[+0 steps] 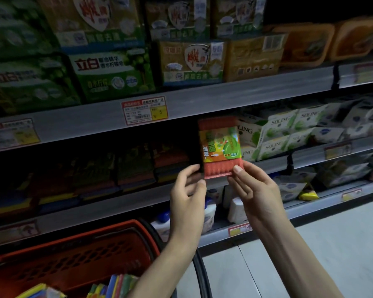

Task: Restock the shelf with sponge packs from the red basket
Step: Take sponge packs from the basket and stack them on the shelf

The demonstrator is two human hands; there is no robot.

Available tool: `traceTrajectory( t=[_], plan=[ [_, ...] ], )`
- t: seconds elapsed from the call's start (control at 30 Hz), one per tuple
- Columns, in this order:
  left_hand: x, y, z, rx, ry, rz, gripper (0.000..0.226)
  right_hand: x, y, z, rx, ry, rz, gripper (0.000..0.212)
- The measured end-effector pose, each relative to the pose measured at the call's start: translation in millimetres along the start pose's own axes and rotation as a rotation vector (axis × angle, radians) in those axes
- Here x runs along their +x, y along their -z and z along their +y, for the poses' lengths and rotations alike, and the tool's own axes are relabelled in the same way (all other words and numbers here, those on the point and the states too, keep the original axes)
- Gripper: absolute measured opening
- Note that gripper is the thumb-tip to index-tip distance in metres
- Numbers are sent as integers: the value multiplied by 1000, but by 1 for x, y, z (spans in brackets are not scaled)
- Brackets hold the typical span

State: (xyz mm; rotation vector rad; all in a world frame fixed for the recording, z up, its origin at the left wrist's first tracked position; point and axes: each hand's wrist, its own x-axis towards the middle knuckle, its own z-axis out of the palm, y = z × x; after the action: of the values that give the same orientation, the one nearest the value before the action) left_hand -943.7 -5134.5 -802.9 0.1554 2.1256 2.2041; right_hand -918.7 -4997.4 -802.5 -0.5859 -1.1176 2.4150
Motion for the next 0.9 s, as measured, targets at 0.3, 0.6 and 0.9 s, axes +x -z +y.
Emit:
traceTrajectory(
  t=[0.3, 0.6, 0.9],
  plan=[
    [6, -2, -2, -57, 47, 31, 41, 5, -14, 8, -143, 110, 3, 24],
    [7, -4, -4, -120, 96, 66, 44, 19, -23, 18, -104, 84, 65, 22],
    [14, -17, -3, -177, 131, 125, 48, 37, -26, 24, -207, 137, 98, 20]
  ],
)
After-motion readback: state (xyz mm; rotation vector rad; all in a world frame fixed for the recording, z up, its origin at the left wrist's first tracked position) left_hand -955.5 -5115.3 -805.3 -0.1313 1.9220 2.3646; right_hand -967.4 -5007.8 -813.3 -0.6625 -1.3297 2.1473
